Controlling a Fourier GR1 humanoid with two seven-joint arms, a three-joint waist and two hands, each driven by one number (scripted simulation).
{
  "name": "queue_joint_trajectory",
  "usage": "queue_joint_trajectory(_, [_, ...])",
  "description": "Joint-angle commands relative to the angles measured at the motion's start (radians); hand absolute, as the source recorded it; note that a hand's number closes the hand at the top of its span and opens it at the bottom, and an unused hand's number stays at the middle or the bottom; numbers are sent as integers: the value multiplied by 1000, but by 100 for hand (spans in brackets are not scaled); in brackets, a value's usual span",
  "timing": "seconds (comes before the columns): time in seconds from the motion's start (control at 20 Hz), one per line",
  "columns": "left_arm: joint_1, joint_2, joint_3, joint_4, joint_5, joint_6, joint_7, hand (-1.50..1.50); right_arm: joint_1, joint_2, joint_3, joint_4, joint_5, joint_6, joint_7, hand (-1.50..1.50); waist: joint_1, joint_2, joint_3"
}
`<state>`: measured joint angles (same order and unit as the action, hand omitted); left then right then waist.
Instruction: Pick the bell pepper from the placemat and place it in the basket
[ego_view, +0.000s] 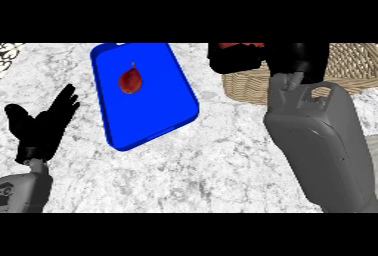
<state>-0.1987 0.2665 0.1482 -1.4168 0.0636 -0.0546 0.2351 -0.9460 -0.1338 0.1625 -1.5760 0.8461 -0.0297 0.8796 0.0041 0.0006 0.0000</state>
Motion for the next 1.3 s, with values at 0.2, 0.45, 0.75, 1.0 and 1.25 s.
queue_joint_trajectory(0.2, [-1, 1, 16, 23, 4, -15, -24, 0, 73, -22, -131, 200, -79, -141, -270, 150, 8, 3, 0])
queue_joint_trajectory(0.45, [-42, 32, 32, -51, 33, -31, 102, 0, 91, -17, -146, 240, -68, -160, -327, 150, 4, 0, 0])
queue_joint_trajectory(0.75, [-19, -19, 0, 4, -20, -1, 0, 0, 68, -84, -284, 419, -81, -264, -375, -150, 6, 3, 0])
queue_joint_trajectory(1.0, [-23, -6, 31, 42, -10, -14, -17, 0, 70, -62, -274, 473, -118, -299, -509, -150, 4, 2, 0])
queue_joint_trajectory(1.25, [-26, -26, 9, 19, -27, 2, 10, 0, 45, -52, -314, 410, -164, -310, -470, -150, -1, 0, 0])
